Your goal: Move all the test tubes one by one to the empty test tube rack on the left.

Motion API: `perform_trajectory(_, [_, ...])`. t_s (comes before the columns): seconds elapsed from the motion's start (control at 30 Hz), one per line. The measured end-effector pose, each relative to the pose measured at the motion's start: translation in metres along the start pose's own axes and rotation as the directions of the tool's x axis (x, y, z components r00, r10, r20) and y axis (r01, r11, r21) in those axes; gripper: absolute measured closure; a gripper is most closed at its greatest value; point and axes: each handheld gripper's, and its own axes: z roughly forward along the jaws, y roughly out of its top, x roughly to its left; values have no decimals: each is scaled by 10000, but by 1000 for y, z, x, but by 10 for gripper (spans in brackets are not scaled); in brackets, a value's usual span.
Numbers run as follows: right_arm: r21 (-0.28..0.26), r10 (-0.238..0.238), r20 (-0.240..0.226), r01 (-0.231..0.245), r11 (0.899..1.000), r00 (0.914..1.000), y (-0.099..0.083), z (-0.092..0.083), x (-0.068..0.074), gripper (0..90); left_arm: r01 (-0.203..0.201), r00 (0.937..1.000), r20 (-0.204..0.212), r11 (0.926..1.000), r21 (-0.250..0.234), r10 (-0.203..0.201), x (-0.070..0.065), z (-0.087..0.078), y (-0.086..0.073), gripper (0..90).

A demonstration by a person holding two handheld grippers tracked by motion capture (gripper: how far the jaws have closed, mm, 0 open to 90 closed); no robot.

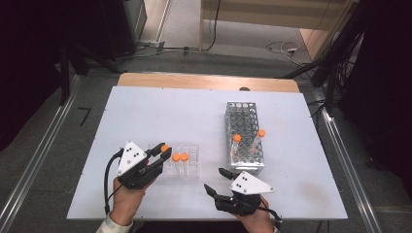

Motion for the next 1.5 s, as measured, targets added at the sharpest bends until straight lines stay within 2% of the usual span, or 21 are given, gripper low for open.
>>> perform_trajectory(0.6, [-8, 0, 61, 0, 10000, 10000, -1, -2, -1, 327, 129, 9999, 60, 9997, 199, -130, 1, 1, -6, 682])
perform_trajectory(0.83, [-25, 4, 62, -4, 10000, 10000, -1, -2, -1, 328, 120, 9998, 174, 9998, 169, -123, 1, -1, -5, 644])
perform_trajectory(1.03, [-46, 31, 101, -30, 10000, 9999, 0, -3, -2, 328, 370, 9987, 355, 9993, 28, -371, 1, -3, -4, 559])
perform_trajectory(1.2, [-87, 75, 243, -73, 9999, 9997, 0, -3, -6, 328, 721, 9969, 325, 9974, -85, -718, 2, -4, -2, 392])
perform_trajectory(1.3, [-126, 177, 399, -172, 9998, 9990, 0, -5, -10, 331, 758, 9969, 212, 9971, -103, -756, 2, -4, -2, 319])
perform_trajectory(1.5, [-263, 313, 740, -294, 9992, 9968, 0, -8, -21, 341, 893, 9959, 176, 9958, -210, -889, 2, -5, -1, 275])
